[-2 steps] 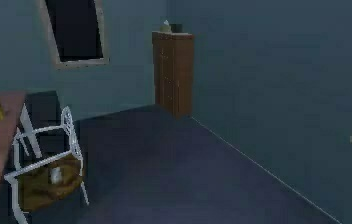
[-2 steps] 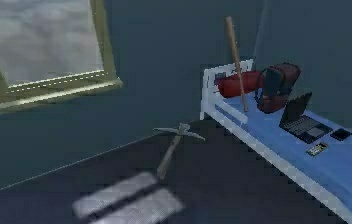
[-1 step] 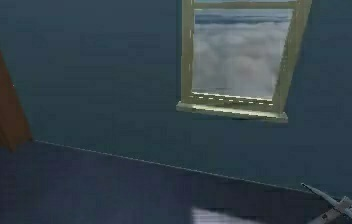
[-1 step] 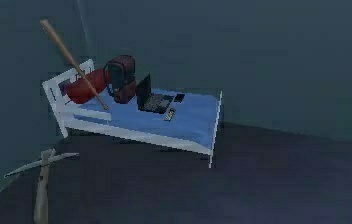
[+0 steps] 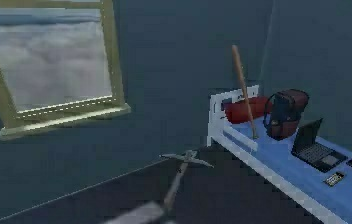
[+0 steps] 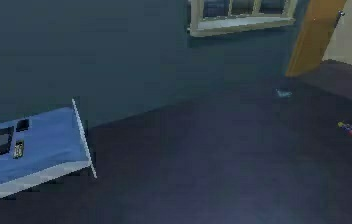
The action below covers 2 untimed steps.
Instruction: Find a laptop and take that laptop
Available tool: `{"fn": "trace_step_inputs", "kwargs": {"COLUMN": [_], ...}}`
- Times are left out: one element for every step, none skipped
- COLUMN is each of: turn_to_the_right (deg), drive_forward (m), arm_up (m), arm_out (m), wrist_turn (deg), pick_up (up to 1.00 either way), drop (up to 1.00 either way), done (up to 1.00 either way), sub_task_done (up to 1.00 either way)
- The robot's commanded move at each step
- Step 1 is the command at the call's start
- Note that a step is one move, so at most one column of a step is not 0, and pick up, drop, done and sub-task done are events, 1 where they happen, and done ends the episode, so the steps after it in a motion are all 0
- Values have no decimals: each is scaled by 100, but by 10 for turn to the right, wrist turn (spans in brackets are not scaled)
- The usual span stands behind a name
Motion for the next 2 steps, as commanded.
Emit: {"fn": "trace_step_inputs", "kwargs": {"turn_to_the_right": [450, 150], "drive_forward": [0, 0], "arm_up": [0, 0], "arm_out": [0, 0], "wrist_turn": [0, 0], "pick_up": [0, 0], "drop": [0, 0], "done": [0, 0], "sub_task_done": [0, 0]}}
